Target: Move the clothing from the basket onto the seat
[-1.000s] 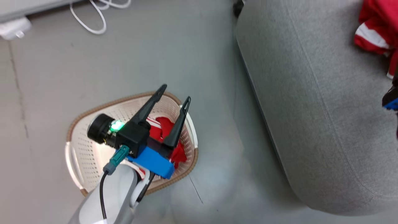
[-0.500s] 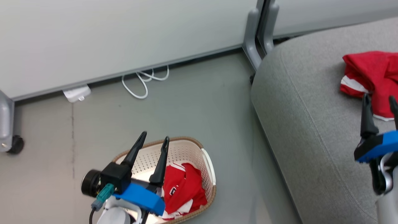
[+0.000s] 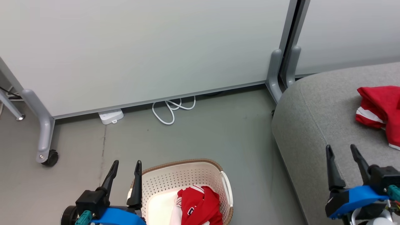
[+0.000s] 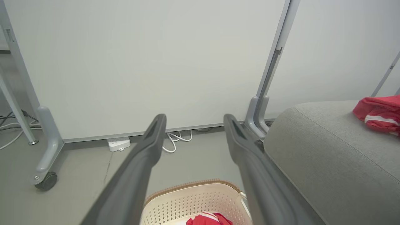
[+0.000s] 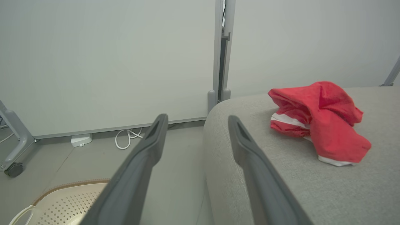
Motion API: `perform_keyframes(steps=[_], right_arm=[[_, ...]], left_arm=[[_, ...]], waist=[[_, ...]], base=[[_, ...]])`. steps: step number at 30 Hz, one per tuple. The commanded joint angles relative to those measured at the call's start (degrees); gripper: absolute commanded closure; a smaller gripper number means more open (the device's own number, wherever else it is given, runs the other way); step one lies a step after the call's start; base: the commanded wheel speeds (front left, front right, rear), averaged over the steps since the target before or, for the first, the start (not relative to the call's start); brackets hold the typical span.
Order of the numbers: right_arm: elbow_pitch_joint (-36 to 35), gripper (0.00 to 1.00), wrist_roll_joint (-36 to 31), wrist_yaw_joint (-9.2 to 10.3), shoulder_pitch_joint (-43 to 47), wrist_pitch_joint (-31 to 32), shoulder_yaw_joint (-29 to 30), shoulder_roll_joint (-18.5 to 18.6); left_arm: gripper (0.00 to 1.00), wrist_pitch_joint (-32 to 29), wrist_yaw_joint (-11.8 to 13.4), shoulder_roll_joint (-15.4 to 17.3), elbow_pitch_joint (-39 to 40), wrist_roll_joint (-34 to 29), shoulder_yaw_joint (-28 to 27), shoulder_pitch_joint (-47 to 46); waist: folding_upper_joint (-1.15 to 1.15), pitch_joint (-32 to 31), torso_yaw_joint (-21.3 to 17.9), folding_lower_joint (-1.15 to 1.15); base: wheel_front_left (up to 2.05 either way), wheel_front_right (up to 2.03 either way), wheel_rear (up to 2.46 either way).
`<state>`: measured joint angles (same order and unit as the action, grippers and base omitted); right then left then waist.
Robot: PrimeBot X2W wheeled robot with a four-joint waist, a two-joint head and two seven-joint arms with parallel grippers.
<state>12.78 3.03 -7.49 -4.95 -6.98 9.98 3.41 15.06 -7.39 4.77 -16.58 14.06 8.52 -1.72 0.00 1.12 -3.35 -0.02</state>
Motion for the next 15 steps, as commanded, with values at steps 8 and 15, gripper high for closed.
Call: perform_keyframes(steps=[8,15], right_arm=[[-3.5,0.0,-0.5,-0.01,4.8,0.2,-3.3,-0.5],[-3.2,0.0,0.7,-0.01,5.6,0.3,-5.2,-0.5]], left_arm=[[0.0,0.2,-0.1,-0.9,-1.3,-0.5,-2.6,1.6],[0.0,0.2,-0.1,-1.2,-2.3,-0.9,-3.6,2.2]], waist=[[0.0,-1.9,2.7,0.02],[0.0,-2.3,4.3,0.02]], base=[[0.0,0.0,0.0],[0.0,0.0,0.0]])
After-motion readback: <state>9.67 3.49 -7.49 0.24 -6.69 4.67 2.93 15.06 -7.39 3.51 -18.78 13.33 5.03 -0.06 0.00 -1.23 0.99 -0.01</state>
